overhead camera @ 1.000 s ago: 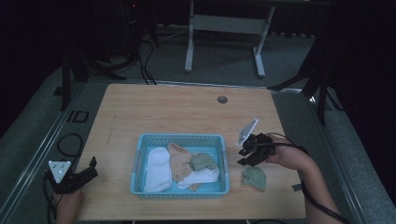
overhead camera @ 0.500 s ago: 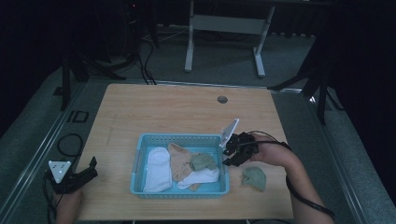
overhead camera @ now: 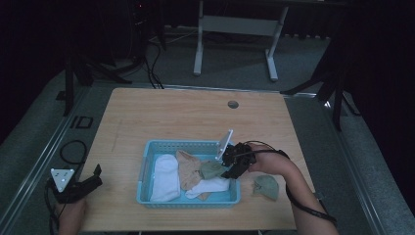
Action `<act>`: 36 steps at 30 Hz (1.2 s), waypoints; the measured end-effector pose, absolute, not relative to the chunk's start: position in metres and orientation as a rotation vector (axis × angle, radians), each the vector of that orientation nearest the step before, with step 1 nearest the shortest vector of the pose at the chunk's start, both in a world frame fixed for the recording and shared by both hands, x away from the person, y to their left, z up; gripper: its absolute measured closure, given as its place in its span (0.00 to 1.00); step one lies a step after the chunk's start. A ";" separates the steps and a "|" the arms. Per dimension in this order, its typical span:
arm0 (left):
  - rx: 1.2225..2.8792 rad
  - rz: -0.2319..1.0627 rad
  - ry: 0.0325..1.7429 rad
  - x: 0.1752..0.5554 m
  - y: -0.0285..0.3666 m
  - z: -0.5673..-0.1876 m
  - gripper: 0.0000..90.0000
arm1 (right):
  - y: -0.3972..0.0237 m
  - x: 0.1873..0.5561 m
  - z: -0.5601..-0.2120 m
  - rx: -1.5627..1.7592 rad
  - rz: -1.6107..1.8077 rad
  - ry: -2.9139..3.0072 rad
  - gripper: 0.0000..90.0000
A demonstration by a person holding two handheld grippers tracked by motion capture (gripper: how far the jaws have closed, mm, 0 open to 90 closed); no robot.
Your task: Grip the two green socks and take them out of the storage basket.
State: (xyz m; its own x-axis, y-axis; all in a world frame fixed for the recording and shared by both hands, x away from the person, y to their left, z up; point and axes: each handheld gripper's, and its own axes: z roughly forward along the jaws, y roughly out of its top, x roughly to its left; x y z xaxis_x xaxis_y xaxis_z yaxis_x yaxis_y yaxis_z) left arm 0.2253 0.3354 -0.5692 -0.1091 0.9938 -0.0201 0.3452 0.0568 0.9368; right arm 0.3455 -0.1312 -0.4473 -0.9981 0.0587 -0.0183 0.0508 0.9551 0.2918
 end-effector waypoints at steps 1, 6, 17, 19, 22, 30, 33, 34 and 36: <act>1.385 1.066 1.567 0.225 0.335 -0.569 0.00 | -0.130 0.345 -0.449 0.085 0.456 3.084 0.62; 1.385 1.066 1.567 0.225 0.335 -0.569 0.00 | -0.123 0.346 -0.457 0.077 0.431 3.085 0.59; 1.385 1.064 1.566 0.225 0.336 -0.569 0.00 | -0.113 0.350 -0.471 0.089 0.402 3.082 0.54; 1.386 1.062 1.567 0.225 0.336 -0.569 0.00 | -0.111 0.351 -0.474 0.090 0.383 3.081 0.54; 1.385 1.061 1.568 0.225 0.336 -0.569 0.00 | -0.107 0.352 -0.478 0.081 0.362 3.084 0.54; 1.381 1.061 1.567 0.225 0.336 -0.569 0.00 | -0.097 0.356 -0.489 0.096 0.318 3.054 0.56; 1.382 1.062 1.564 0.225 0.336 -0.569 0.00 | -0.094 0.358 -0.494 0.092 0.285 3.056 0.58; 1.383 1.062 1.564 0.225 0.336 -0.569 0.00 | -0.093 0.359 -0.495 0.092 0.283 3.053 0.59; 1.381 1.061 1.565 0.225 0.336 -0.569 0.00 | -0.093 0.359 -0.495 0.095 0.283 3.052 0.63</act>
State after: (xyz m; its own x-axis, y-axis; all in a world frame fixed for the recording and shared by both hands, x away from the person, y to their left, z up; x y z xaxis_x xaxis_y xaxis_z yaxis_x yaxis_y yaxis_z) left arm 0.2251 0.3360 -0.5692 -0.1060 0.9940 -0.0257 0.3437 0.0609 0.9371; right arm 0.3594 -0.0925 -0.4948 -0.9952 0.0688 -0.0693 0.0549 0.9810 0.1861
